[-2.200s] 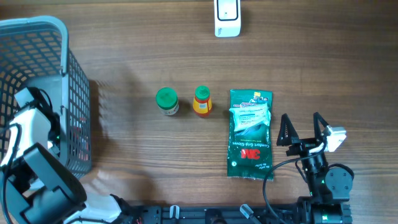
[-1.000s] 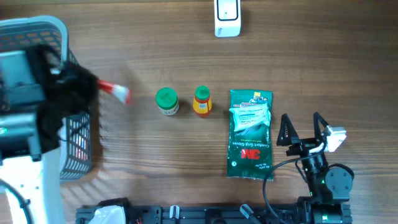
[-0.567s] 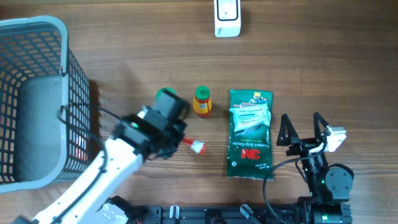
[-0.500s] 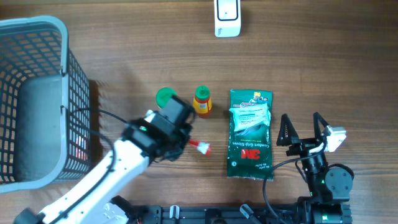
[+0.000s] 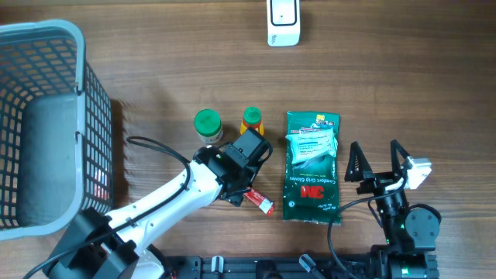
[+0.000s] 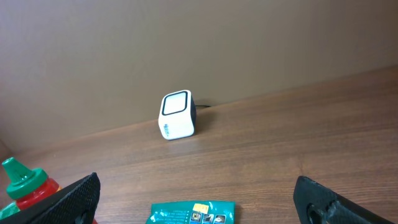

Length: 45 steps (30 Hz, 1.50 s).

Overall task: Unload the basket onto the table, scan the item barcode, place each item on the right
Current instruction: 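Lift the red stick pack out and lay it below the jars, then return the left gripper to the basket and grasp the red Belvita box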

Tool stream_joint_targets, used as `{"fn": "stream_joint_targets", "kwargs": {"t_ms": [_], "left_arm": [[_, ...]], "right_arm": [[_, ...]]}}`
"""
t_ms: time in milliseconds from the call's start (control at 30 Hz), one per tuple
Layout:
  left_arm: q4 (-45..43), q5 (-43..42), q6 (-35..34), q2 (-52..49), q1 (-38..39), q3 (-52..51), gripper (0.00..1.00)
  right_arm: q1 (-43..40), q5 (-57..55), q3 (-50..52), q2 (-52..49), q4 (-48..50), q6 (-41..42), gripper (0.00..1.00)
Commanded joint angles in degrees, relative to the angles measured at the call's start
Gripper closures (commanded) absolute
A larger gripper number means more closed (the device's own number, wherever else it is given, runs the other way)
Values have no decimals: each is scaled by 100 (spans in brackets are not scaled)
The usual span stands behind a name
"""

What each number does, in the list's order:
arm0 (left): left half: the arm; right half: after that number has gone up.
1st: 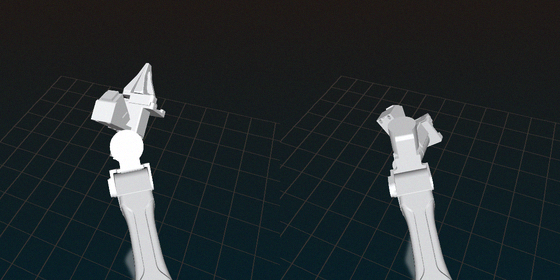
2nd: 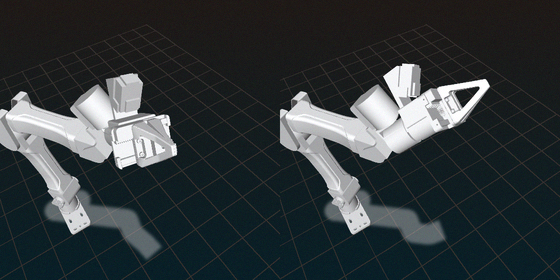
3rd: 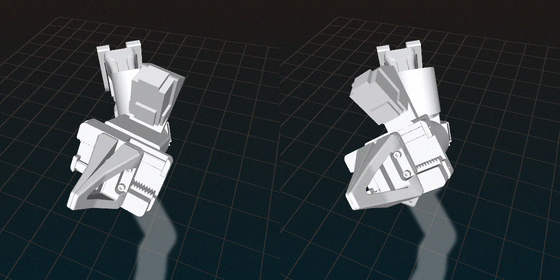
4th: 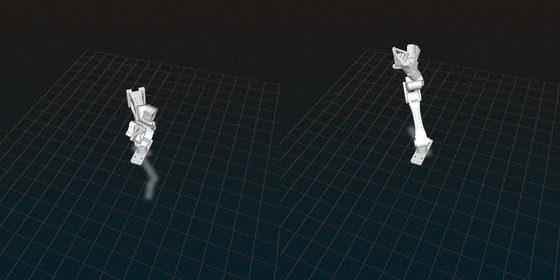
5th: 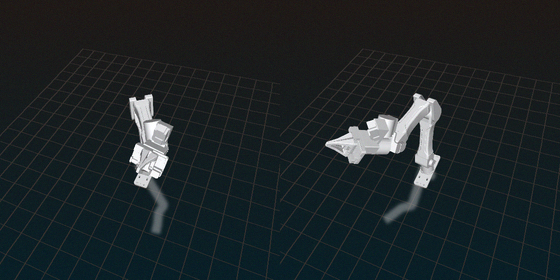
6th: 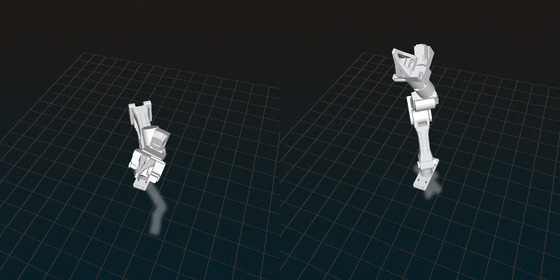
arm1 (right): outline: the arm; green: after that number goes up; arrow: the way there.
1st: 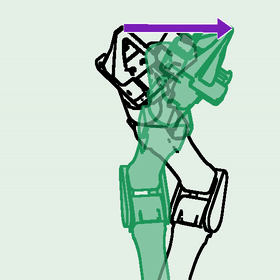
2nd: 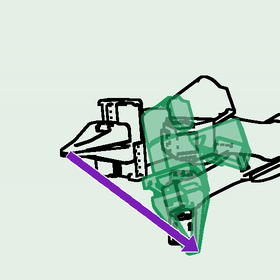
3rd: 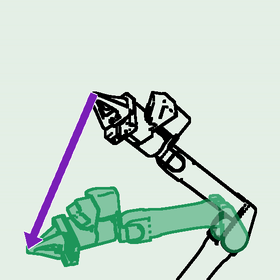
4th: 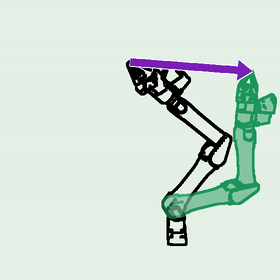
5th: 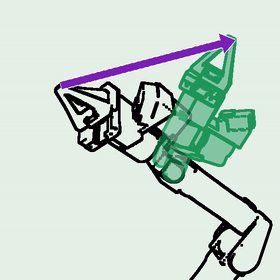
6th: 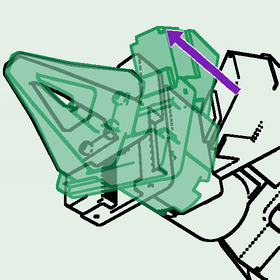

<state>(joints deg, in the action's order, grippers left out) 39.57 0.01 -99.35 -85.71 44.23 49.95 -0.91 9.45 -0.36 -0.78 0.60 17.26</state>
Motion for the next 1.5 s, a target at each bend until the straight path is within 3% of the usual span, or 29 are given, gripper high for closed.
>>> {"fn": "stream_joint_targets", "kwargs": {"t_ms": [0,333,367,600,733,867,1033,1133,1167,1233,1300,1467], "left_arm": [[0,94,334,-11,20,-55,21],[48,332,1777,680,13,271,10],[57,511,2100,839,13,387,1],[186,1368,3646,1427,-74,1163,0],[634,1832,4395,1469,-597,2035,0],[1298,2321,4520,1471,-1792,3182,0],[1609,2120,4448,1512,-3652,3873,0],[1956,1895,3641,1508,-5077,3871,0],[2341,885,3482,1384,-6411,3866,0],[2601,313,3696,1259,-6994,3866,0],[3112,-96,4389,933,-7674,3866,0],[3930,20,4520,15,-8277,3748,0]], "right_arm": [[20,81,7,35,15,-17,0],[20,81,7,35,15,-20,0],[20,81,7,35,15,-17,0],[20,81,7,35,15,-17,0],[20,81,7,35,15,-17,0],[20,81,7,35,15,-15,0],[20,81,7,35,15,-17,0],[20,81,7,35,15,-17,0],[20,81,7,35,15,-20,0],[20,81,7,35,15,-17,0],[20,81,7,35,15,-20,0],[20,81,7,35,15,-20,0]]}}
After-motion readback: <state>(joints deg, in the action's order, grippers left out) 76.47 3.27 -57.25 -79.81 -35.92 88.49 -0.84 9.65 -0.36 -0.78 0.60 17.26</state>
